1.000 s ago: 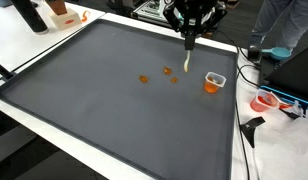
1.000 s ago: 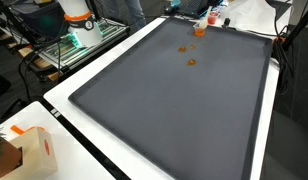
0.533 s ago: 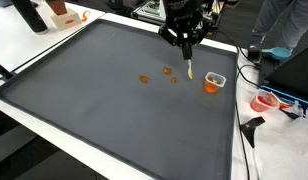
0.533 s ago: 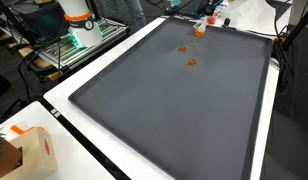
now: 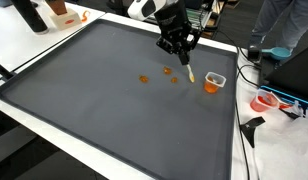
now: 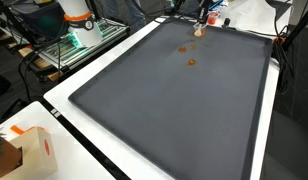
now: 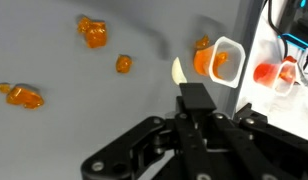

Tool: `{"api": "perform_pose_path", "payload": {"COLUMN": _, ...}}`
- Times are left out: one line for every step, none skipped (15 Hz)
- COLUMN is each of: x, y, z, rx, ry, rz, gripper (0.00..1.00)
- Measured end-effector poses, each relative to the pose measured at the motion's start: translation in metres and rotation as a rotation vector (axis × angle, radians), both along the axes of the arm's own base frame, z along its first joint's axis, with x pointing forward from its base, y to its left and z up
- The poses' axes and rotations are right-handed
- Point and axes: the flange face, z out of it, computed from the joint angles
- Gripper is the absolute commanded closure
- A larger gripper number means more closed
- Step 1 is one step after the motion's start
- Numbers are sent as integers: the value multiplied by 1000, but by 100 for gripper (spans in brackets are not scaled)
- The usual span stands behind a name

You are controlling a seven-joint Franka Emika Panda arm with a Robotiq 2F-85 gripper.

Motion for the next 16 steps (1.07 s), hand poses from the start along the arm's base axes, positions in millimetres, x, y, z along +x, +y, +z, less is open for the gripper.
{"api": "perform_pose_path", "payload": {"x": -2, "y": -3, "z": -3, "rx": 14, "ry": -4, "rz": -2, "gripper": 97}}
{"api": "perform_pose_path", "payload": {"x": -4, "y": -5, "z": -5, "rx": 28, "ry": -8, "rz": -4, "gripper": 97}}
{"api": "perform_pose_path", "payload": {"x": -5, "y": -7, "z": -7, "rx": 42, "ry": -13, "rz": -7, "gripper": 97}}
{"api": "perform_pose_path", "payload": {"x": -6, "y": -10, "z": -9, "rx": 56, "ry": -19, "rz": -10, "gripper": 97}}
{"api": "perform_pose_path", "payload": {"x": -7, "y": -12, "z": -10, "rx": 69, "ry": -25, "rz": -14, "gripper": 97}}
{"api": "perform_pose_path", "payload": {"x": -8, "y": -14, "z": -11, "rx": 83, "ry": -31, "rz": -19, "gripper": 97}}
{"api": "perform_pose_path", "payload": {"x": -9, "y": -15, "z": -12, "rx": 95, "ry": -37, "rz": -25, "gripper": 97}}
{"api": "perform_pose_path", "payload": {"x": -10, "y": -17, "z": -13, "rx": 109, "ry": -40, "rz": -30, "gripper": 97}}
{"api": "perform_pose_path", "payload": {"x": -10, "y": -18, "z": -15, "rx": 123, "ry": -42, "rz": -37, "gripper": 97}}
{"api": "perform_pose_path", "payload": {"x": -11, "y": -19, "z": -16, "rx": 136, "ry": -45, "rz": -45, "gripper": 97}}
{"api": "perform_pose_path", "payload": {"x": -12, "y": -20, "z": -17, "rx": 146, "ry": -47, "rz": -52, "gripper": 97}}
{"api": "perform_pose_path", "payload": {"x": -13, "y": -20, "z": -18, "rx": 153, "ry": -46, "rz": -62, "gripper": 97}}
{"api": "perform_pose_path", "payload": {"x": -14, "y": -21, "z": -19, "rx": 158, "ry": -46, "rz": -72, "gripper": 97}}
{"api": "perform_pose_path", "payload": {"x": -14, "y": -21, "z": -20, "rx": 161, "ry": -46, "rz": -80, "gripper": 97}}
{"api": "perform_pose_path", "payload": {"x": -15, "y": -20, "z": -20, "rx": 164, "ry": -46, "rz": -84, "gripper": 97}}
{"api": "perform_pose_path", "payload": {"x": -15, "y": -20, "z": -20, "rx": 166, "ry": -46, "rz": -87, "gripper": 97}}
